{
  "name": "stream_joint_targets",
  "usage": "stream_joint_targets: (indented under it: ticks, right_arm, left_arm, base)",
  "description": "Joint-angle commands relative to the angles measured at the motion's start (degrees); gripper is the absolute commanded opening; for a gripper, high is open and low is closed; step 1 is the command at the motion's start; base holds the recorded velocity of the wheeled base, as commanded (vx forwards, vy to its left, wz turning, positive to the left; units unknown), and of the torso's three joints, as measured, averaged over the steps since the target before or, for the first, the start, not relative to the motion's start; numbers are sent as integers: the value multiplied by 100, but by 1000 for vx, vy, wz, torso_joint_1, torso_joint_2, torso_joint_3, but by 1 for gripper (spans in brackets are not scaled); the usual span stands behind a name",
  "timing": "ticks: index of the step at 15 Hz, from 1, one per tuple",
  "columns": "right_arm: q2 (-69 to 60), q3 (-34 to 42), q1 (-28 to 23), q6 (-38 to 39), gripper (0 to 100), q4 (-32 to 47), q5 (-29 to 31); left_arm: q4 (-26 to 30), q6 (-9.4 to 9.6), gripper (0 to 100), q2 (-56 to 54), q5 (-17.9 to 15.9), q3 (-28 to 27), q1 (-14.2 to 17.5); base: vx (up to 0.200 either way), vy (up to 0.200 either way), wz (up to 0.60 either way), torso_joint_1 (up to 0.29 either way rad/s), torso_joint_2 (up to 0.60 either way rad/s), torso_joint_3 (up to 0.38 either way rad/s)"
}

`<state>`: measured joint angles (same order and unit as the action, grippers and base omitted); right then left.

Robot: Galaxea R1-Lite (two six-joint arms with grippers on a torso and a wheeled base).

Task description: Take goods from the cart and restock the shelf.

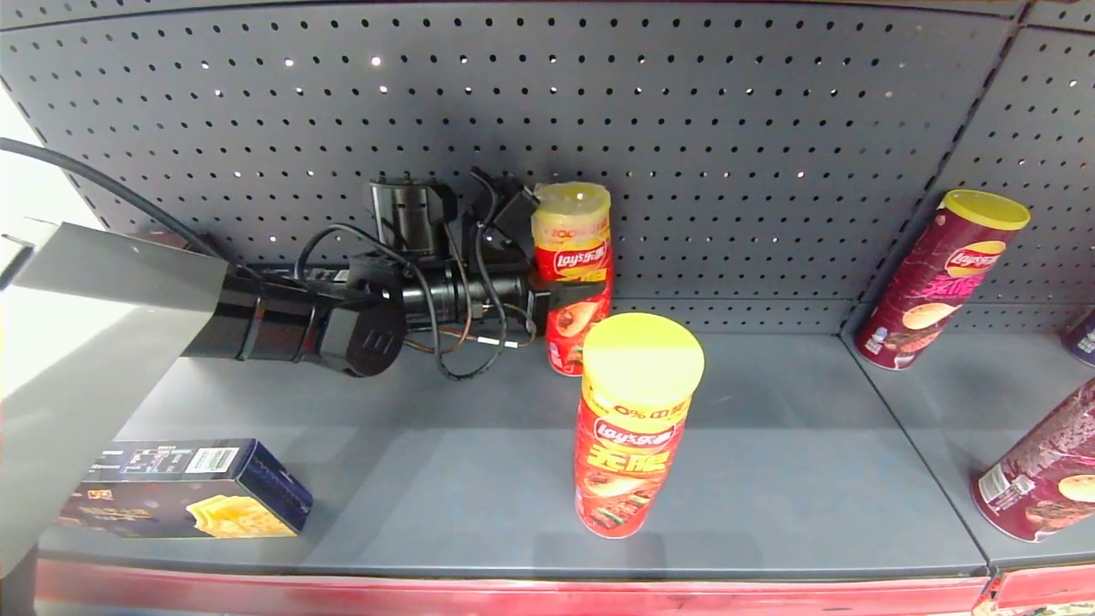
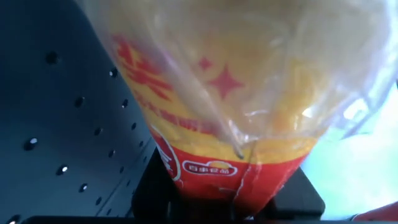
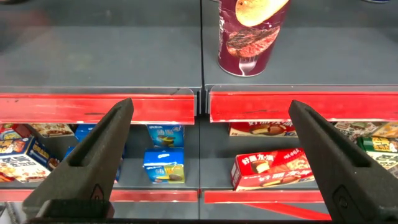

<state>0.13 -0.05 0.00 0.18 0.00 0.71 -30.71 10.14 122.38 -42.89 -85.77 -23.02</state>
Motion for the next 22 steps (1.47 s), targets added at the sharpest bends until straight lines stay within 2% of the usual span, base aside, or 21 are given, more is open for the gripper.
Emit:
stream_joint_targets:
  ticks: [1,2,3,4,10,12,14,15,18,20,22]
  right_arm:
    - [13,5,0,-1,100,0,0]
    - [13,-4,0,-1,100,0,0]
    - [13,-4,0,-1,100,0,0]
    - [13,5,0,-1,100,0,0]
    - [13,5,0,-1,100,0,0]
    - [13,-4,0,-1,100,0,0]
    - [13,5,0,-1,100,0,0]
    - [13,-4,0,-1,100,0,0]
    - [13,5,0,-1,100,0,0]
    - [13,5,0,-1,100,0,0]
    - [13,5,0,-1,100,0,0]
  left_arm:
    - [3,128,0,67,0,43,8]
    - [39,287,0,75,0,87,8]
    - [65,357,0,75,8,131,8]
    - [74,366,100,67,35,193,-1]
    - [434,374,100,-760,105,1142,113]
    - [434,392,100,-971,694,1405,131]
    - [434,383,100,-1067,1546,1564,104]
    - [434,383,100,-1129,1784,1643,104]
    - [399,383,100,-1305,1898,1959,113]
    - [373,357,100,-1296,2170,1942,113]
    - [373,339,100,-1287,2241,1924,122]
  base:
    - [0,0,0,0,0,0]
    - [0,0,0,0,0,0]
    - [0,0,0,0,0,0]
    - [0,0,0,0,0,0]
    - [0,0,0,0,0,0]
    - [0,0,0,0,0,0]
    - [0,0,0,0,0,0]
    - [0,0,0,0,0,0]
    - [0,0,0,0,0,0]
    - [0,0,0,0,0,0]
    - [0,0,0,0,0,0]
